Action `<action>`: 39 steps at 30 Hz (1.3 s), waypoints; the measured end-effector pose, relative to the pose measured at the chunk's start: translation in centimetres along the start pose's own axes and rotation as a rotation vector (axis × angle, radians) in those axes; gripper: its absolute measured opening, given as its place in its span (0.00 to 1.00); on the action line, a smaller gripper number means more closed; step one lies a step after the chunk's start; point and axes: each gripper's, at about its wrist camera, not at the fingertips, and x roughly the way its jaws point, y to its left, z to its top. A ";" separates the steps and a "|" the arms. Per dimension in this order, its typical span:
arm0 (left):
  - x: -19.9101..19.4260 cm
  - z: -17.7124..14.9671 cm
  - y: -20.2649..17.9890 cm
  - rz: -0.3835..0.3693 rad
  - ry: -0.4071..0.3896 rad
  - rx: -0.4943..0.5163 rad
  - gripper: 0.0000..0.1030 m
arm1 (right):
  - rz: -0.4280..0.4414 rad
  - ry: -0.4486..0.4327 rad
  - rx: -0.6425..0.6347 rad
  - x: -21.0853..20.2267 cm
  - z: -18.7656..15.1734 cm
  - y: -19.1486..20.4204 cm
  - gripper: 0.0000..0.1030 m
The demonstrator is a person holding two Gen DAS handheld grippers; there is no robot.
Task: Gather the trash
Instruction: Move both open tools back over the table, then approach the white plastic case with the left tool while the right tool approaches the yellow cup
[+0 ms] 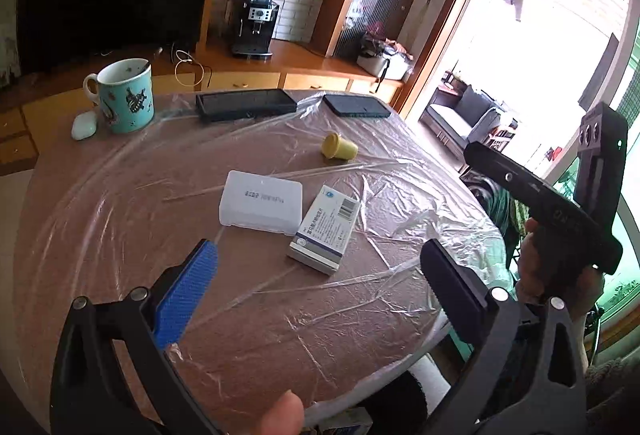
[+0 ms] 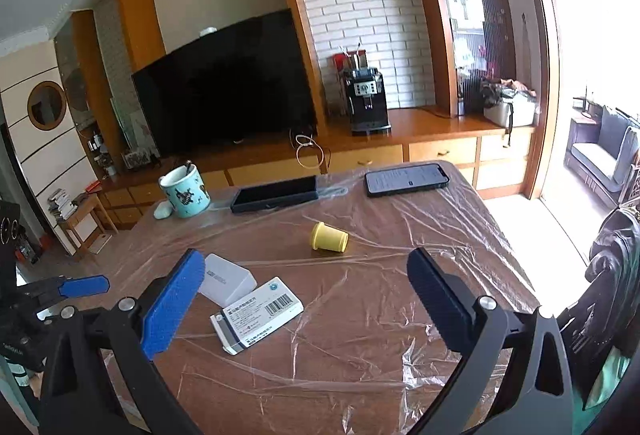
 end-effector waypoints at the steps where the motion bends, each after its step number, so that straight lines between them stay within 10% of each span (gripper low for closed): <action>1: 0.9 0.2 0.1 0.027 0.021 0.017 0.98 | -0.012 0.032 0.016 1.3 0.2 -0.3 0.96; 10: 4.8 0.9 1.2 0.126 0.120 0.048 0.98 | -0.019 0.196 0.094 8.6 -0.1 -1.9 0.96; 24: 7.6 -0.1 -0.9 0.055 0.197 0.050 0.98 | -0.042 0.255 0.052 12.2 0.2 -1.3 0.96; 39: 9.3 1.7 2.2 0.147 0.188 -0.003 0.98 | -0.055 0.293 0.055 14.8 0.6 -0.6 0.96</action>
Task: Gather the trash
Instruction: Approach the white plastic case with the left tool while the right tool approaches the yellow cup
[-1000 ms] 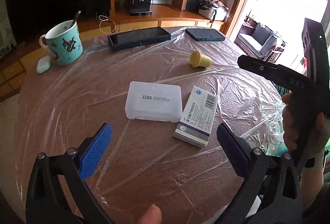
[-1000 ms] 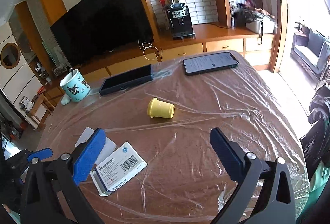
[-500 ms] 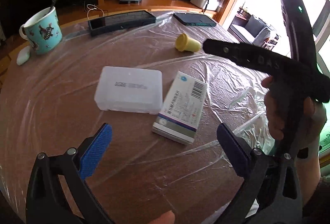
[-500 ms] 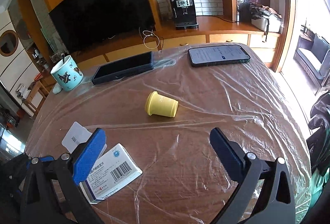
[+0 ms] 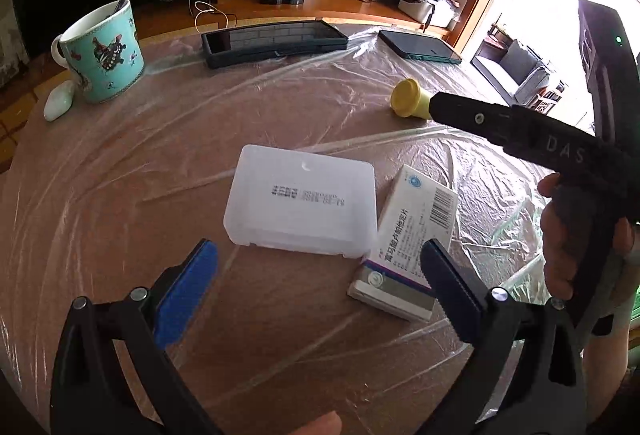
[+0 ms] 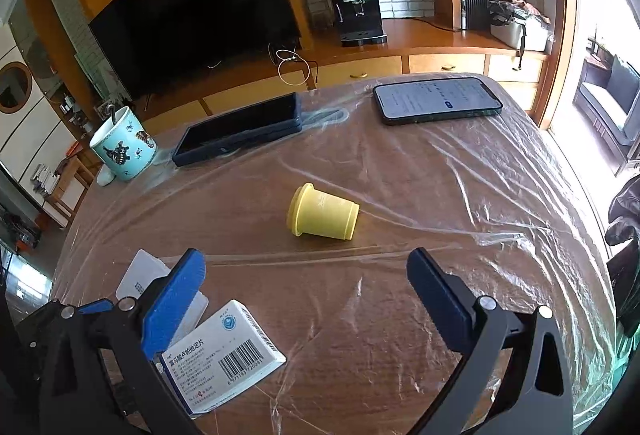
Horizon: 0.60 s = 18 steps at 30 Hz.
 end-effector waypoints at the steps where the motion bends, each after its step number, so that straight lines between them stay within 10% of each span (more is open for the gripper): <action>1: 0.2 0.2 0.0 0.019 -0.005 0.009 0.98 | -0.013 0.005 0.000 0.3 0.1 0.1 0.96; 18: 1.9 1.6 0.2 0.052 -0.021 0.031 0.98 | -0.045 0.033 0.070 4.1 0.6 -0.2 0.87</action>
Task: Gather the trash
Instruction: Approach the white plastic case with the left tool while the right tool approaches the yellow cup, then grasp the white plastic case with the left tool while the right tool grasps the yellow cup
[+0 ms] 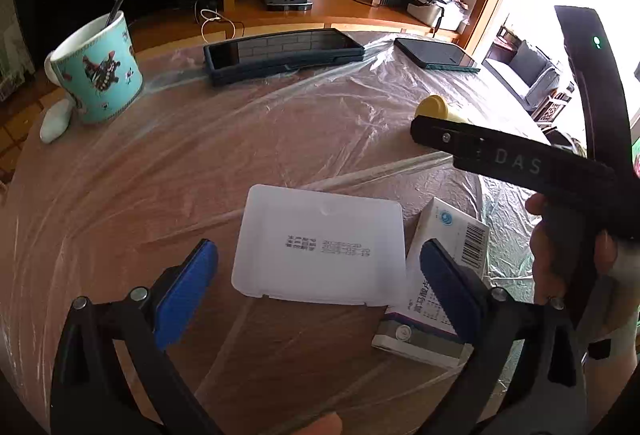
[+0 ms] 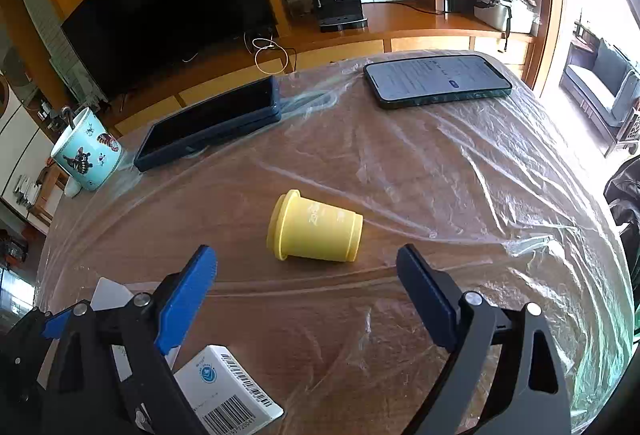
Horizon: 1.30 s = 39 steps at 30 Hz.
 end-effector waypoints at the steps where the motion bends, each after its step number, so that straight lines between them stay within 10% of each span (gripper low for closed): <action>1: 0.1 0.0 -0.3 0.015 0.001 0.020 0.98 | -0.005 0.001 0.002 0.1 0.0 0.0 0.87; 39: 1.3 0.1 1.7 0.112 0.006 0.007 0.85 | -0.044 -0.020 -0.046 1.1 0.1 1.9 0.82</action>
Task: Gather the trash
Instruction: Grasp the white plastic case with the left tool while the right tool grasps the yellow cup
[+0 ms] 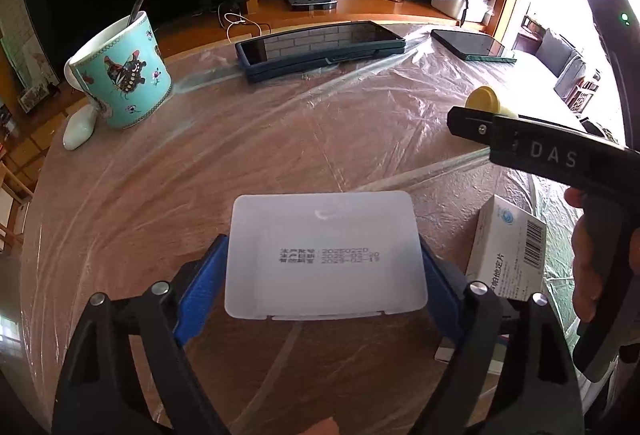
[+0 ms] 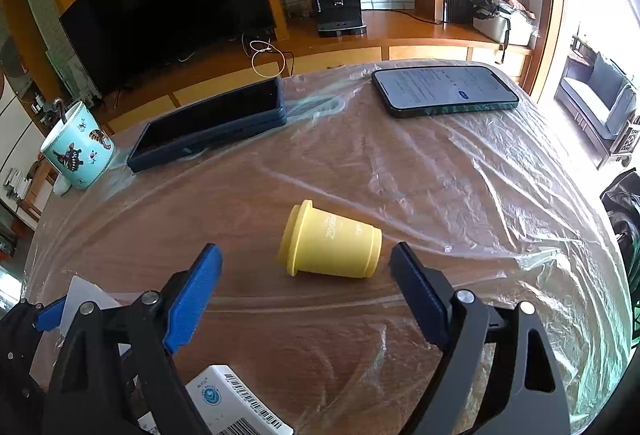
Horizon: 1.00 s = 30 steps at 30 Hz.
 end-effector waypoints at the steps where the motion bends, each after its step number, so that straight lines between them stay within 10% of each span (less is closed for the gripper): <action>1: 0.0 0.0 0.0 0.000 -0.001 0.001 0.85 | -0.003 -0.002 -0.003 0.0 -0.1 0.1 0.81; 21: -0.3 -0.6 0.0 0.007 -0.005 -0.013 0.86 | 0.025 -0.004 0.050 -0.1 0.1 -0.2 0.79; 30: -0.4 -0.9 -0.1 0.009 -0.023 -0.017 0.84 | -0.003 -0.013 0.022 -0.4 -0.3 0.1 0.58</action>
